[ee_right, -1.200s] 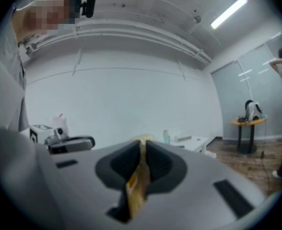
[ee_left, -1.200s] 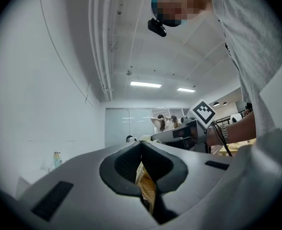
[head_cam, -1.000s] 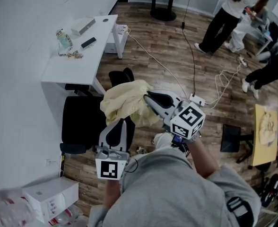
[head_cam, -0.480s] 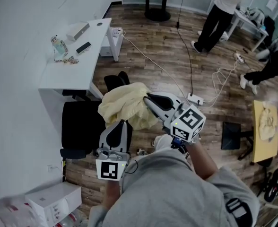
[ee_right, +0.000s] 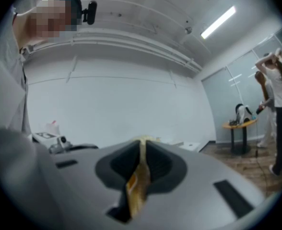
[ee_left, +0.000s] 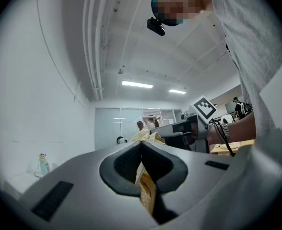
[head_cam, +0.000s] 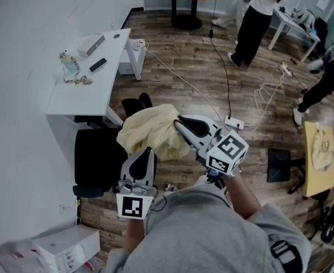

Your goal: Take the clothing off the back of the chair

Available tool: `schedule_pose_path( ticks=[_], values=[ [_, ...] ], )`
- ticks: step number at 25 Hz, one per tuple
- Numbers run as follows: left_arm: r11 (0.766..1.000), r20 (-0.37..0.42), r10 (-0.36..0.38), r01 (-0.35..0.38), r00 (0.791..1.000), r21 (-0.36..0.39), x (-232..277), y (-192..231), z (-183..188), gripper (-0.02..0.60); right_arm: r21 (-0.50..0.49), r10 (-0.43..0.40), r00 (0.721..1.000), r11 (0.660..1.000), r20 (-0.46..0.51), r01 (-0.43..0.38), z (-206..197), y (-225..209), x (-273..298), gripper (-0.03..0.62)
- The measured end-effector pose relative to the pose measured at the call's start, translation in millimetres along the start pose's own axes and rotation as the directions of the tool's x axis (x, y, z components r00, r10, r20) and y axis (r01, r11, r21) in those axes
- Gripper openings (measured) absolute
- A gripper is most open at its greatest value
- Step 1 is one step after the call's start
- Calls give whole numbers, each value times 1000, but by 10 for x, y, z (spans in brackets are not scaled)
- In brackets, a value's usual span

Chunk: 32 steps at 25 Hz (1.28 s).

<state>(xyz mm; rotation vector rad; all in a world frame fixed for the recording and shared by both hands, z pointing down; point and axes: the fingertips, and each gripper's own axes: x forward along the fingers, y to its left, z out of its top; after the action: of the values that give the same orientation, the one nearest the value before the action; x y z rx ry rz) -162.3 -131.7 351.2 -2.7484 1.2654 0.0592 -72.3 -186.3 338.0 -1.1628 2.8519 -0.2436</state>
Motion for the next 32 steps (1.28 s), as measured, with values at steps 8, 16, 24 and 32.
schedule_pose_path(
  ticks=[8, 16, 24, 32],
  values=[
    [1000, 2, 9, -9, 1000, 3, 225, -173, 34, 35, 4, 16, 1000, 1000, 15, -16, 89, -150, -150, 58],
    [1000, -2, 24, -24, 1000, 8, 440, -439, 92, 35, 5, 21, 999, 1000, 24, -22, 201, -392, -415, 58],
    [999, 7, 38, -38, 999, -4, 621, -587, 126, 35, 14, 7, 1000, 1000, 28, -7, 281, -661, -611, 58],
    [999, -1, 43, -43, 999, -8, 745, -838, 92, 35, 20, 0, 999, 1000, 36, -1, 312, -865, -867, 58]
  ],
)
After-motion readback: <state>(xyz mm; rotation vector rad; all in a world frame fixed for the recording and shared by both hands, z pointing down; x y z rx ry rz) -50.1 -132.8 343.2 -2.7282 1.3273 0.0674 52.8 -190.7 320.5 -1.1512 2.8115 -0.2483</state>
